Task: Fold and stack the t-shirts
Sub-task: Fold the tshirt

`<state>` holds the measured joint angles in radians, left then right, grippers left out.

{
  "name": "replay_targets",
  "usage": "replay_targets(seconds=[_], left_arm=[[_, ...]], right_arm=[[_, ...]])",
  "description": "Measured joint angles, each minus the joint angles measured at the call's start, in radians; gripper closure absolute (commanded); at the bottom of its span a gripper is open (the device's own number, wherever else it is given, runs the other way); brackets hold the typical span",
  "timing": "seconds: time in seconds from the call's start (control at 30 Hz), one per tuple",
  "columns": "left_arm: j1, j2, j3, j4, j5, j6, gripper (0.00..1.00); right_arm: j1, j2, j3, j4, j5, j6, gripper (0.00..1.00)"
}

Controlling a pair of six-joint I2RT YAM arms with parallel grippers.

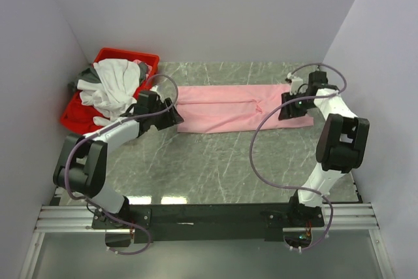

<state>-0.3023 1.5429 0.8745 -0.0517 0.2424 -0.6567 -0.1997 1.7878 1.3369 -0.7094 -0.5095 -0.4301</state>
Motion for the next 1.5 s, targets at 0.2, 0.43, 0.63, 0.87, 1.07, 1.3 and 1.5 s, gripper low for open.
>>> replay_targets(seconds=[0.2, 0.43, 0.63, 0.87, 1.07, 1.3, 1.5], left_arm=[[-0.056, 0.058, 0.008, -0.032, -0.065, -0.072, 0.43], [-0.101, 0.18, 0.09, -0.131, -0.206, -0.127, 0.52], [-0.106, 0.224, 0.143, -0.166, -0.274, -0.142, 0.74], [-0.107, 0.219, 0.134, -0.185, -0.303, -0.151, 0.9], [-0.11, 0.1, 0.006, -0.186, -0.281, -0.169, 0.9], [-0.154, -0.056, -0.145, -0.193, -0.223, -0.224, 0.9], [-0.215, -0.125, -0.221, -0.195, -0.179, -0.269, 0.9]], right_arm=[[0.018, -0.023, -0.083, 0.021, -0.062, 0.022, 0.5], [0.017, -0.058, -0.108, 0.069, -0.091, 0.036, 0.5], [0.016, -0.063, -0.116, 0.08, -0.106, 0.04, 0.5], [0.016, -0.072, -0.127, 0.082, -0.103, 0.039, 0.5], [-0.003, -0.073, -0.135, 0.092, -0.048, 0.052, 0.5], [-0.076, -0.071, -0.16, 0.127, 0.081, 0.162, 0.49], [-0.111, 0.021, -0.123, 0.152, 0.152, 0.274, 0.48]])
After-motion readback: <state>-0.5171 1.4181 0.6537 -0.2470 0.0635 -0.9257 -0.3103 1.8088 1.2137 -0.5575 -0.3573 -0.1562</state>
